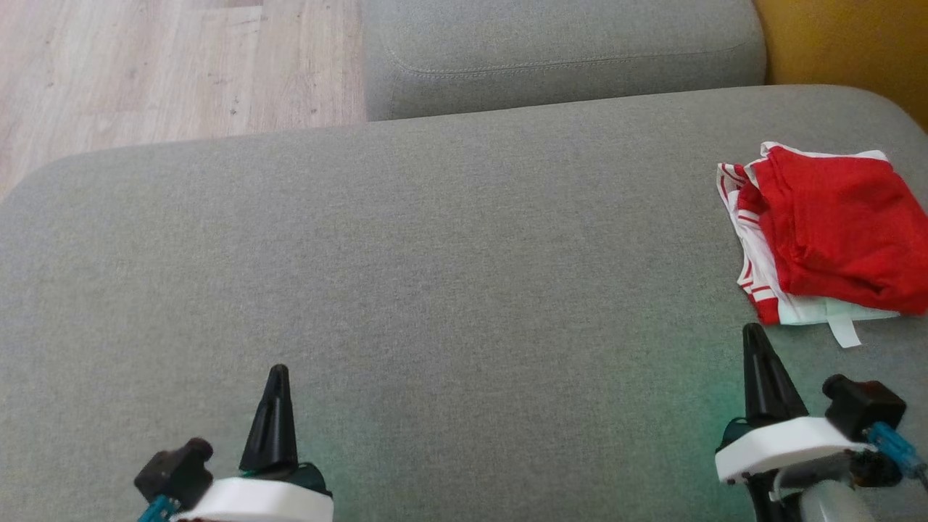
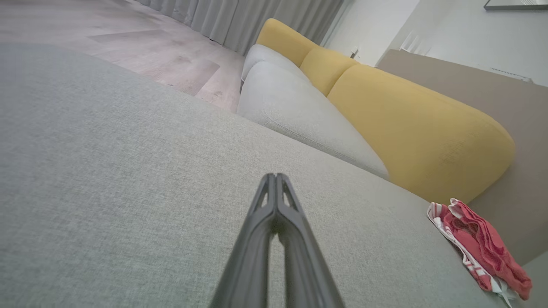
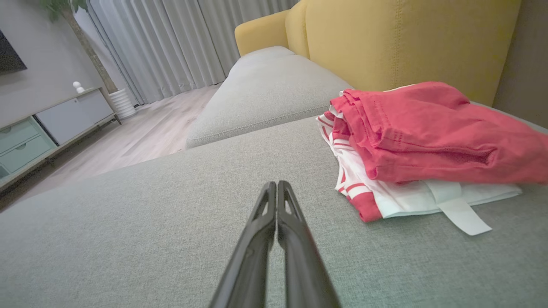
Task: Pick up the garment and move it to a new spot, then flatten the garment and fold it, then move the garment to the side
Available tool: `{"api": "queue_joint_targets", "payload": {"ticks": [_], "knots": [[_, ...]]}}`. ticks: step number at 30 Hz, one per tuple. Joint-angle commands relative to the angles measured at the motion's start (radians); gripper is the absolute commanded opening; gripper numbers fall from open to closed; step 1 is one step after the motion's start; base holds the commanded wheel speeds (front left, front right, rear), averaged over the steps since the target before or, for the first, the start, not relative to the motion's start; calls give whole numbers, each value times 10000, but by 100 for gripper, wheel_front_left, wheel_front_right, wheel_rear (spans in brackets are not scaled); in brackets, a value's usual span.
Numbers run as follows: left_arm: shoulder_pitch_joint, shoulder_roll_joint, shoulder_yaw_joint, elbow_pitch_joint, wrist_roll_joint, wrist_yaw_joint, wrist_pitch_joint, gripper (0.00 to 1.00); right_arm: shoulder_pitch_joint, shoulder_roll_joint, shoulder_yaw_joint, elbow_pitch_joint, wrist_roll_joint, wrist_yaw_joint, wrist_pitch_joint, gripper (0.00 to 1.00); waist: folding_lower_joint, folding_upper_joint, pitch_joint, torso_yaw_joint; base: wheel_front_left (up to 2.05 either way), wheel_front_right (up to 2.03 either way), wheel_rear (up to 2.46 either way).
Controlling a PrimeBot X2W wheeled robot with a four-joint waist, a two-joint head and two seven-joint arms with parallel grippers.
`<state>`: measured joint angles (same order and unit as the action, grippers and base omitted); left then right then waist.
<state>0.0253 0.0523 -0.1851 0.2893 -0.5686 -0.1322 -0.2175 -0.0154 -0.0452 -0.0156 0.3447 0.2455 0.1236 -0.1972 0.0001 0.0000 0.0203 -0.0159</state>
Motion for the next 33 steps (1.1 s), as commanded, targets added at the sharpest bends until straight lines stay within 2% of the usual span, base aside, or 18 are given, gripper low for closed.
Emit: {"api": "queue_joint_targets", "payload": {"ticks": [1,33], "knots": [[-483,95,214,-291,-289,4,58,0,-475,-21,-65,-391,372,13,69,0,0,0,-3,3,0,0,0],[-720,202,834,-348,-3416,5,854,0,-605,-30,-333,-572,4259,30,958,0,0,0,-52,49,0,0,0]]}}
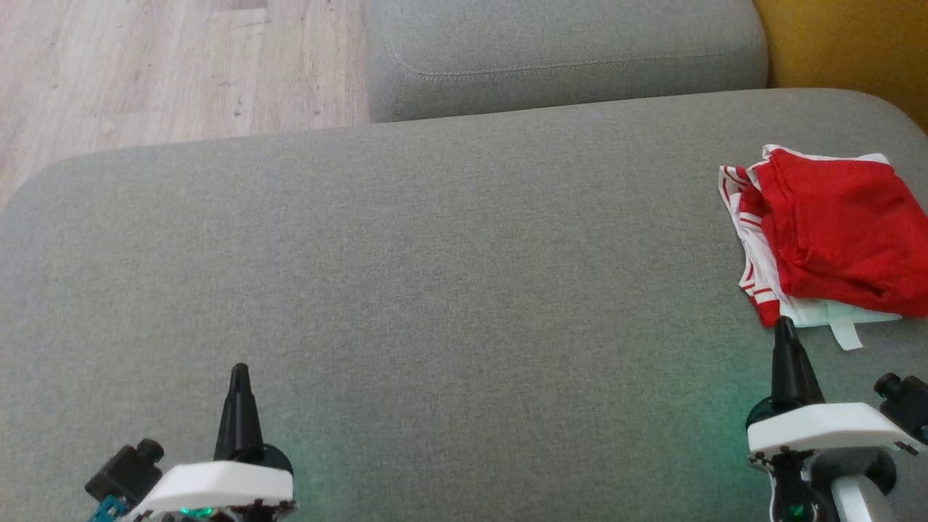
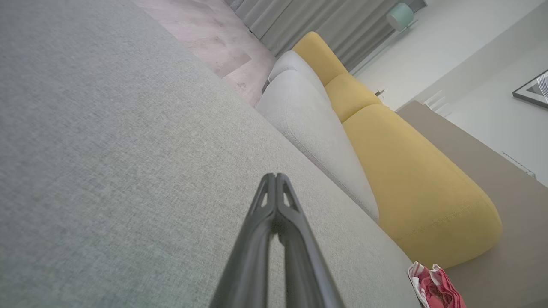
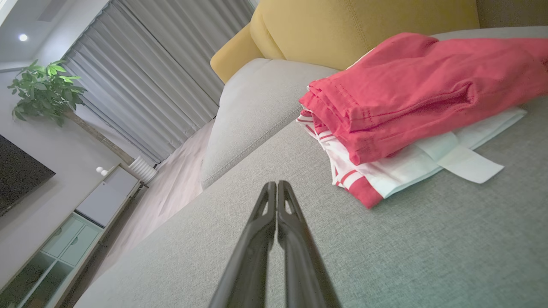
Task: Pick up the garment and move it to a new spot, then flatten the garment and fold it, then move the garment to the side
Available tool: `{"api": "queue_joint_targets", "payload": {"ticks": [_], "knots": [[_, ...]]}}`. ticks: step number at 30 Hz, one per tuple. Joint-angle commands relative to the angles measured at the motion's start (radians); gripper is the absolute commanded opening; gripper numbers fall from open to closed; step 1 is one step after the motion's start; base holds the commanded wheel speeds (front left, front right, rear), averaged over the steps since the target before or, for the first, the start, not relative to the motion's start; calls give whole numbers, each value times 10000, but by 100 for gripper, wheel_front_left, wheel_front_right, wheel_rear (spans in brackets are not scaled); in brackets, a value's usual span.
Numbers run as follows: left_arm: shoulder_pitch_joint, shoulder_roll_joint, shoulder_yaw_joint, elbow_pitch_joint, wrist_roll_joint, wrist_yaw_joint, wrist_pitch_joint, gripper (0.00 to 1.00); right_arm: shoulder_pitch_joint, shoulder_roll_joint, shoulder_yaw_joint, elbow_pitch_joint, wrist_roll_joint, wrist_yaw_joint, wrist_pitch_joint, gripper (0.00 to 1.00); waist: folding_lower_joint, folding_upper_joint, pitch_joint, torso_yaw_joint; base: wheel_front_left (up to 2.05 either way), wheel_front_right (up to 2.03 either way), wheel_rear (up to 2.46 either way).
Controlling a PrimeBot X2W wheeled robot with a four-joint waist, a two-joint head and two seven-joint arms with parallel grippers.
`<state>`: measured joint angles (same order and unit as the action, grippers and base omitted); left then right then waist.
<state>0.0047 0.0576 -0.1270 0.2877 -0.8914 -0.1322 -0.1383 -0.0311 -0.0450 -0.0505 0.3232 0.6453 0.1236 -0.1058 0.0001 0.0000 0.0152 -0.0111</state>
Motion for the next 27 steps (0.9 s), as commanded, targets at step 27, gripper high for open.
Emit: {"api": "queue_joint_targets", "payload": {"ticks": [27], "knots": [[-714,180,851,-373,-2748,9,795,0,-559,-39,-211,-506,3524,44,792,0,-1,0,-43,39,0,0,0]]}}
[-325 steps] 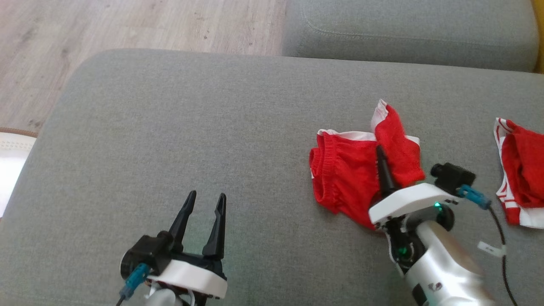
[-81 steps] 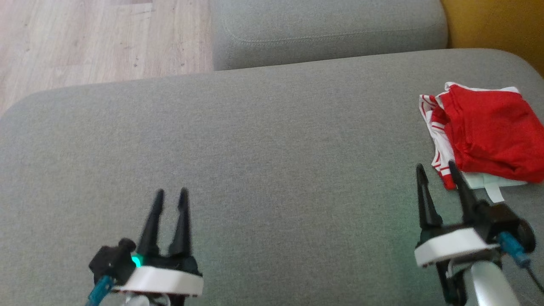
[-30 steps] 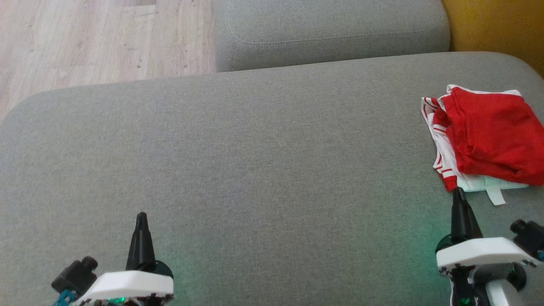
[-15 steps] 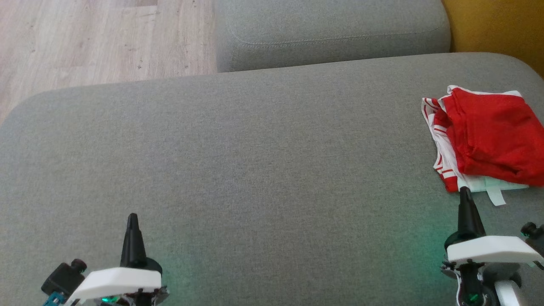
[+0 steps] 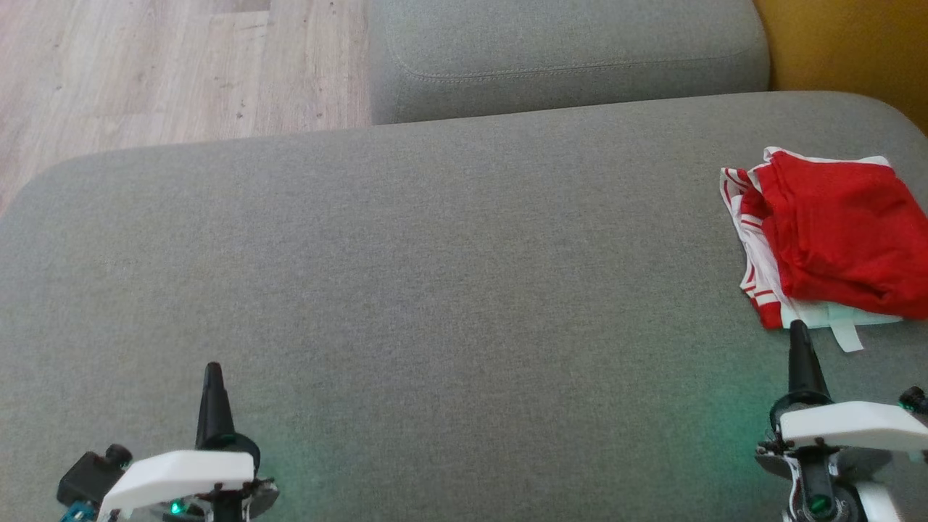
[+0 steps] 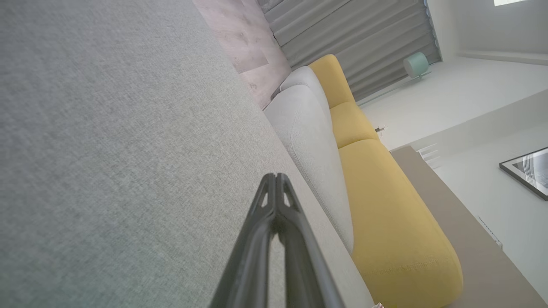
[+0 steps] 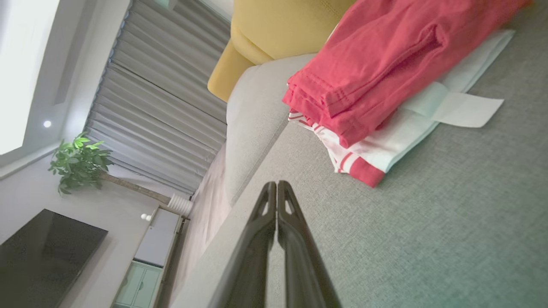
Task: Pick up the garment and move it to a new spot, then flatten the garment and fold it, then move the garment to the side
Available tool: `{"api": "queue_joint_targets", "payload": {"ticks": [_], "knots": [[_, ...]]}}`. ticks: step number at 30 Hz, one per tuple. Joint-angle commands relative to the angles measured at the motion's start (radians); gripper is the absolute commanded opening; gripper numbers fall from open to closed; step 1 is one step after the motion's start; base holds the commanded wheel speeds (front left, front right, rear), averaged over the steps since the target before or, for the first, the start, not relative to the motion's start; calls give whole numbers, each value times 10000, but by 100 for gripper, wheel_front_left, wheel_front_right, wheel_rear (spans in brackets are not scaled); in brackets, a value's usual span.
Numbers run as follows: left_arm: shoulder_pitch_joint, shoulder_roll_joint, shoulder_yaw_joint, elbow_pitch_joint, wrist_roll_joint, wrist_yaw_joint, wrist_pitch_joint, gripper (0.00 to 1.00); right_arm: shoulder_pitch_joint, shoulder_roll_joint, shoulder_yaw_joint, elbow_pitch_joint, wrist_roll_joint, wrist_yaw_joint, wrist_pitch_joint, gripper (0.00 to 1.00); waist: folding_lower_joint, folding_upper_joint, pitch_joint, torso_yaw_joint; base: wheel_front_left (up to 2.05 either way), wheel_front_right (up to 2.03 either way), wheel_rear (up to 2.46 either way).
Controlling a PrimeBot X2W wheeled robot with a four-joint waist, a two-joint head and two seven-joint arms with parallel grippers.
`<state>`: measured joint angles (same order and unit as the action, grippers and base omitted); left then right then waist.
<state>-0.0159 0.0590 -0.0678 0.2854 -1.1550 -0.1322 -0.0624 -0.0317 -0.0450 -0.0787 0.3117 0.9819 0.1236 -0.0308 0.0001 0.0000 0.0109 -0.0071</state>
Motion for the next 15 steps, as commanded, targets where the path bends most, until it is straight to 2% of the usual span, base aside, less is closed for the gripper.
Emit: {"api": "queue_joint_targets", "payload": {"ticks": [1,15], "knots": [[-516,167,283,-352,-209,9,64,0,-558,-39,63,-397,284,45,71,0,0,0,-1,1,0,0,0],[-626,170,625,-371,-1566,11,474,0,-618,-43,-59,-477,2038,53,472,0,-1,0,-24,22,0,0,0]]}}
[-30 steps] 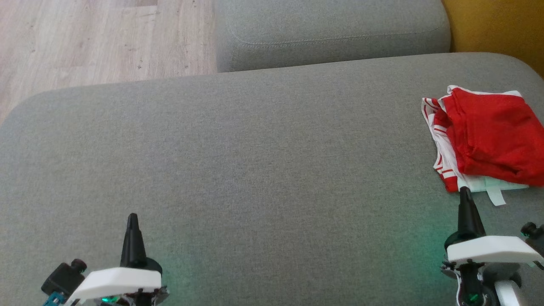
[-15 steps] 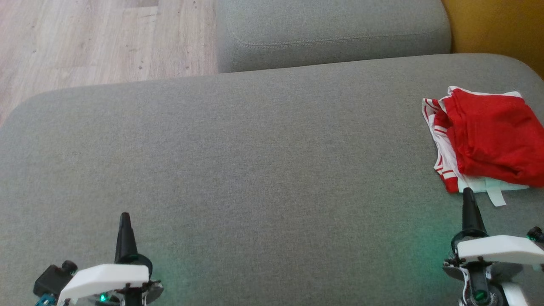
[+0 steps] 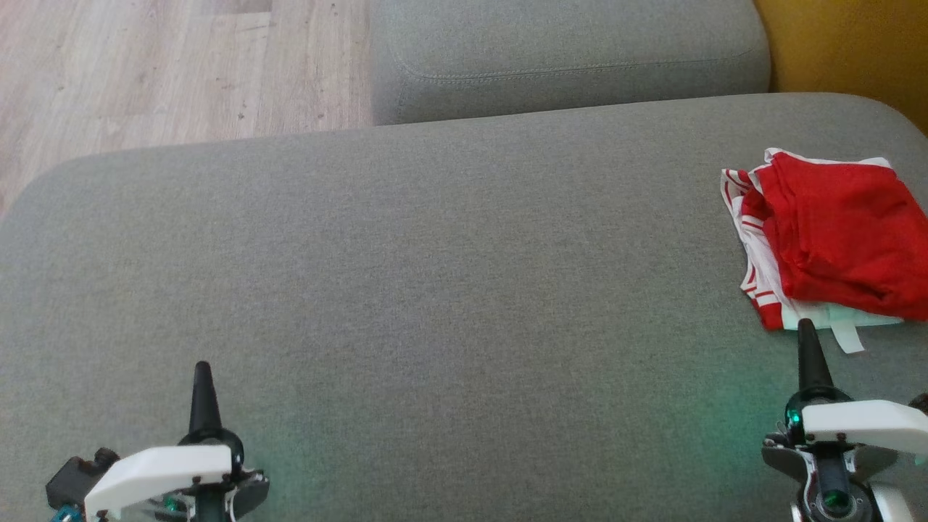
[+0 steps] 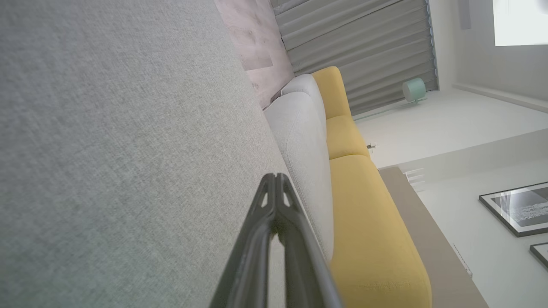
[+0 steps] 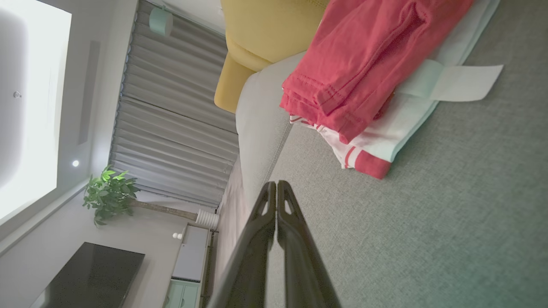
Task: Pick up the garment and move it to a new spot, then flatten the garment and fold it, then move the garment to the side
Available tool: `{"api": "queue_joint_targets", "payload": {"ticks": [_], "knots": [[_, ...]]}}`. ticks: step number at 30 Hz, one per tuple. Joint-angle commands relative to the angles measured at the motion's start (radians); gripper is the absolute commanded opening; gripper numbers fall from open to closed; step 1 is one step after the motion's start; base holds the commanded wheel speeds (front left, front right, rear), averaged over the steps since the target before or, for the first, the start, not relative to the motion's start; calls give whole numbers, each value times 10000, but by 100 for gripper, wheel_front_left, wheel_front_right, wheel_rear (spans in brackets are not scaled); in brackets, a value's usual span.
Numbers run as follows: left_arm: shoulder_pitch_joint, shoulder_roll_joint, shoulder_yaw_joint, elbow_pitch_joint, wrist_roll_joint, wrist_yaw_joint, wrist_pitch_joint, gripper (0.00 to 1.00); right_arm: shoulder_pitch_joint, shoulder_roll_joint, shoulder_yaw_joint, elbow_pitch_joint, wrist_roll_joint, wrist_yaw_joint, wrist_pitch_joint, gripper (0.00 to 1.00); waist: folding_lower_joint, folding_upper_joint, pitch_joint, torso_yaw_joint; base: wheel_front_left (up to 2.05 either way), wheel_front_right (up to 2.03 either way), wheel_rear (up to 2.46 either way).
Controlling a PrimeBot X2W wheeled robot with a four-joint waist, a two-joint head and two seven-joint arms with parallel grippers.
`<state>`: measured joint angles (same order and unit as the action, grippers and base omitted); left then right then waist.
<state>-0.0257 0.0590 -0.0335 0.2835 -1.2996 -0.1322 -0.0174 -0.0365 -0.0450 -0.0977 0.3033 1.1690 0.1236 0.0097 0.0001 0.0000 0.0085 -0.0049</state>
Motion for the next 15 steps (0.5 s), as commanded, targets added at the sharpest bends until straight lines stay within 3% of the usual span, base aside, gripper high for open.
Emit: {"api": "queue_joint_targets", "payload": {"ticks": [1,15], "knots": [[-535,170,307,-354,-217,11,54,0,-574,-43,122,-398,292,53,96,0,-1,0,-1,1,0,0,0],[-654,164,686,-374,-1665,13,503,0,-639,-48,-8,-484,2175,61,528,0,-1,0,-25,23,0,0,0]]}}
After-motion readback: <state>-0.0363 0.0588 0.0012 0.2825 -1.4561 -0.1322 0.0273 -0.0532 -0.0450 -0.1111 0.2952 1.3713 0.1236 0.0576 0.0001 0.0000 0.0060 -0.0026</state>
